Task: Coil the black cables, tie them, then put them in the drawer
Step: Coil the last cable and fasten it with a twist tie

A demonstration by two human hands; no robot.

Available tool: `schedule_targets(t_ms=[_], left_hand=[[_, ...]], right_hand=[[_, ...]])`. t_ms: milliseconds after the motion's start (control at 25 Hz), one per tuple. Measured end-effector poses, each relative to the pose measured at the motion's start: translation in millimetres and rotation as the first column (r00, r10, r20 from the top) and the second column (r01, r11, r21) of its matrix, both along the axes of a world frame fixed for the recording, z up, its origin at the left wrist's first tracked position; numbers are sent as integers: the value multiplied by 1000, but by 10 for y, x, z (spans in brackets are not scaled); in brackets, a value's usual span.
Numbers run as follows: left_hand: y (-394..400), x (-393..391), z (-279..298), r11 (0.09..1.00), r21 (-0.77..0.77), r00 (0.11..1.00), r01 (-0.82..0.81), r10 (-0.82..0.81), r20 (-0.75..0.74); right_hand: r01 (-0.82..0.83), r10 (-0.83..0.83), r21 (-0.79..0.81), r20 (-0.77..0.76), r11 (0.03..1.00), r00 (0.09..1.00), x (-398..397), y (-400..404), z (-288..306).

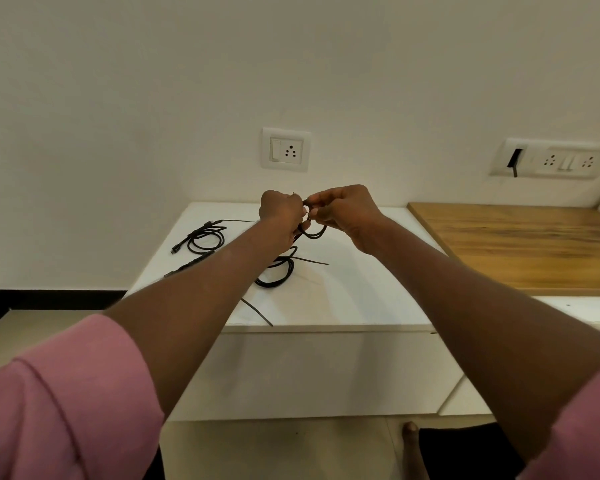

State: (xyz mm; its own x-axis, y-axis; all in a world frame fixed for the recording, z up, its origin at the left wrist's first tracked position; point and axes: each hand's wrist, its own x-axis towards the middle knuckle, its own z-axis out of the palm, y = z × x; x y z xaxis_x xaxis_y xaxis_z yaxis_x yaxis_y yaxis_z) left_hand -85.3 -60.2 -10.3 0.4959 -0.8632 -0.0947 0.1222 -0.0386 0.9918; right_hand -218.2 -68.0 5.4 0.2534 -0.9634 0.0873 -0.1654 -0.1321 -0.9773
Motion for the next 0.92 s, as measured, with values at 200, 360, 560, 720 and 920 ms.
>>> schedule_targets(t_ms=[200, 360, 560, 720, 920], left_hand=[[23, -53, -26, 998, -45, 960, 35, -21, 279], [68, -99, -91, 983, -143, 751, 113, 9, 661], [82, -76, -79, 966, -218, 714, 136, 57, 698], [92, -73, -88, 953, -244, 682, 180, 58, 729], [105, -45, -79, 944, -252, 653, 212, 55, 756]], right_hand=[[246, -242, -123, 48, 961, 969, 42, 3, 4], [296, -281, -110, 137, 949, 950, 20, 12, 37], [259, -243, -57, 196, 964, 950, -59, 30, 43], [251, -236, -74, 171, 965, 957, -97, 20, 35], [231, -213, -77, 192, 970, 958, -92, 28, 40]])
